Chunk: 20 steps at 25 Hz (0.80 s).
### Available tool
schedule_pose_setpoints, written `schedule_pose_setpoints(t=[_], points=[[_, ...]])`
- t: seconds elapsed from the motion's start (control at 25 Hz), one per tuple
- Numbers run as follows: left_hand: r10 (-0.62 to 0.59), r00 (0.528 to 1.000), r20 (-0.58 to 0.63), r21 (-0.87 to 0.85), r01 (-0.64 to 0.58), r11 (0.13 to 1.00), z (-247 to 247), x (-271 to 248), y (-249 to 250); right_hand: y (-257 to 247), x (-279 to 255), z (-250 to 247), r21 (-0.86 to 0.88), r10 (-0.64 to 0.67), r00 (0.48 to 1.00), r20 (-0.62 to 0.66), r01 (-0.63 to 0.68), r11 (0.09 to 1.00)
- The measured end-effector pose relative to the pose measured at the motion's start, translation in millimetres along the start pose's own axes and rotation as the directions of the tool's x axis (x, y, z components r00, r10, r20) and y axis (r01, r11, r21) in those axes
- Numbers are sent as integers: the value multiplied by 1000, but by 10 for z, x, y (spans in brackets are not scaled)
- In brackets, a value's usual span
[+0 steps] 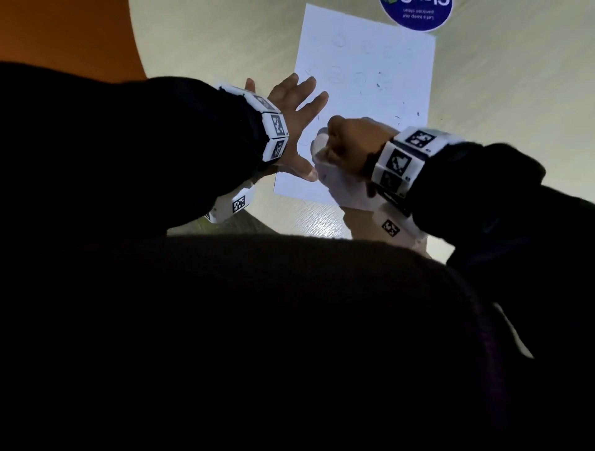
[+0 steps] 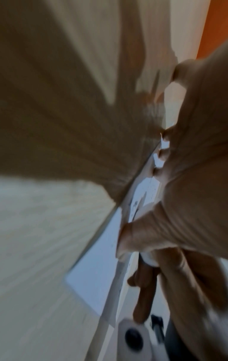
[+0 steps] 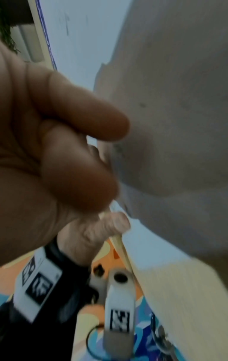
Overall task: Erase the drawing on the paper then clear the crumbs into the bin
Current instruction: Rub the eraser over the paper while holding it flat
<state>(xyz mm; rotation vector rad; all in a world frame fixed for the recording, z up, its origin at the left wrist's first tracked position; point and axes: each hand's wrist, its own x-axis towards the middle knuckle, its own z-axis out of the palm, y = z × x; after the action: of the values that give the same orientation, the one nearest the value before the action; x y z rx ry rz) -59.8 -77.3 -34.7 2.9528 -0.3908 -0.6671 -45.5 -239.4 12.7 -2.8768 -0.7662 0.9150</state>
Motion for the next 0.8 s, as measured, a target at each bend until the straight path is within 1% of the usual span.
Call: schedule_pose_setpoints(t=[0.04,0.12,0.16,0.24,0.28,0.32,0.36,0.4,0.48,0.52,0.56,0.6,0.64,0.68,0.72,0.76,0.8], points=[[-6,1000,14,-7,6,1000,-17,-3,11,11,59,-56,-10,24,999,-27,-25,1000],[-16,999,36,-28,17,999,-37,1,17,99,212,-235,51,99,988,-118,-94,994],[-17,999,38,-31,18,999,-39,2,13,107,239,-238,71,117,980,-161,-107,992],[-10,1000,19,-34,11,999,-19,2,-5,30,98,-47,30,107,965,-238,-103,994],[-8,1000,10,-38,9,999,-13,-3,-12,-44,-13,79,23,82,965,-249,-79,997],[-11,1000,9,-40,11,999,-13,-9,-6,-85,-104,136,34,45,974,-221,-38,999],[-16,1000,18,-39,17,999,-20,-8,2,-70,-107,106,23,41,985,-168,-38,999],[-21,999,30,-37,22,999,-29,-13,10,-30,-31,20,9,59,988,-141,-58,998],[-22,999,35,-39,23,999,-57,-19,40,91,176,-222,73,111,980,-165,-100,992],[-23,999,32,-40,24,999,-59,-18,45,114,212,-250,97,118,976,-184,-102,990],[-28,999,29,-42,30,999,-55,-18,41,109,169,-194,84,115,971,-210,-99,992],[-32,999,25,-44,33,998,-53,-17,24,75,105,-65,26,90,967,-239,-86,996],[-28,999,20,-46,29,999,-47,-23,14,-17,-27,71,-4,38,966,-257,-41,999],[-20,1000,14,-44,21,999,-33,-24,12,-45,-80,121,15,13,974,-228,-10,1000],[-12,1000,7,-38,13,999,-17,-25,6,-14,-44,90,26,24,986,-164,-20,999],[-7,1000,-1,-37,7,999,-7,-23,-2,24,54,-11,33,64,991,-114,-61,998],[-4,1000,-3,-41,4,999,-3,-25,3,86,160,-125,58,106,988,-111,-100,993]])
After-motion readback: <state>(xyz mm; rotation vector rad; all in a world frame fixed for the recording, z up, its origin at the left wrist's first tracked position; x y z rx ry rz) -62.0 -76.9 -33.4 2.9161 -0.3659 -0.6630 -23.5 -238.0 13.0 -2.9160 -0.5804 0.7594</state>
